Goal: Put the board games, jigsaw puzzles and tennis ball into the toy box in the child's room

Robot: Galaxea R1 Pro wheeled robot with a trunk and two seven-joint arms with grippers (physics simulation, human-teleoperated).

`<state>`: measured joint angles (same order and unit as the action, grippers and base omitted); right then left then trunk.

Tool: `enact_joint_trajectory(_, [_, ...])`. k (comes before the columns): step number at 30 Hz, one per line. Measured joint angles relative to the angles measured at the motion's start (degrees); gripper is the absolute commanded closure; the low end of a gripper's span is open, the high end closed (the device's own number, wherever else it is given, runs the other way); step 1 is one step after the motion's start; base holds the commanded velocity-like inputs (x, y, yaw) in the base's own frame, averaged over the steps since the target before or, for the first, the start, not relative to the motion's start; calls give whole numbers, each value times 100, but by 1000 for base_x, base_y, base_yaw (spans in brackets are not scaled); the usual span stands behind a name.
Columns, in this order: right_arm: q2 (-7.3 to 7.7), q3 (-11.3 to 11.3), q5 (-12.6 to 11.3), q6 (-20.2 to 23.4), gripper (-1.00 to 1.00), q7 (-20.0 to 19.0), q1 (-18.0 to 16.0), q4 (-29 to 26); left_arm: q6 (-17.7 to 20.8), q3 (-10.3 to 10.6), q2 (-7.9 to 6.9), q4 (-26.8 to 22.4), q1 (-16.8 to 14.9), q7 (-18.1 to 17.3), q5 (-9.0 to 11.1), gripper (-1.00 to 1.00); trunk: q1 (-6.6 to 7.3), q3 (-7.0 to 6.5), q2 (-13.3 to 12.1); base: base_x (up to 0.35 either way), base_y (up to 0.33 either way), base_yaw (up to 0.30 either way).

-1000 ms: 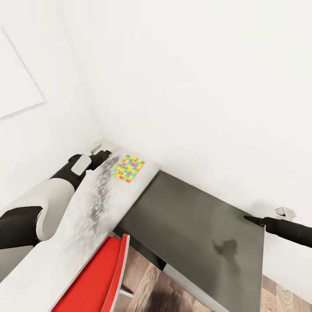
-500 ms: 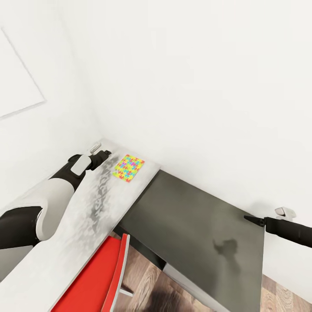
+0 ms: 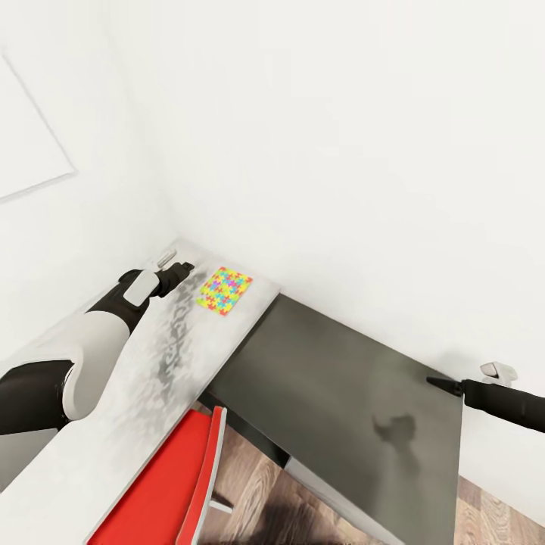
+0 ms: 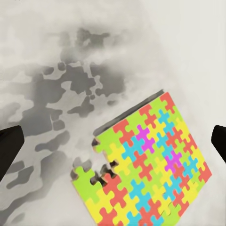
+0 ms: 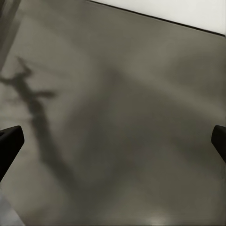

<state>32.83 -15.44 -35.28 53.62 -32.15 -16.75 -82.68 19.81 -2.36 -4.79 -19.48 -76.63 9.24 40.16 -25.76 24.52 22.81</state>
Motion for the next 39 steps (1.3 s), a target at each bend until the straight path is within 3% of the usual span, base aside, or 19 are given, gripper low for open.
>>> enact_joint_trajectory(14, [21,-10,1,10,-100,0,2,7,-20,12,2,-8,-169,-3,-24,-100,0,125,0,0,0,0])
enact_joint_trajectory(28, [45,-104,1,16,-100,0,2,8,-503,55,75,-40,-263,-30,-60,-100,0,248,0,0,0,0])
enact_joint_trajectory(39, [-48,-98,-5,-29,-100,-9,-30,289,-575,23,70,-11,-462,-7,-79,-100,0,276,1,0,0,0])
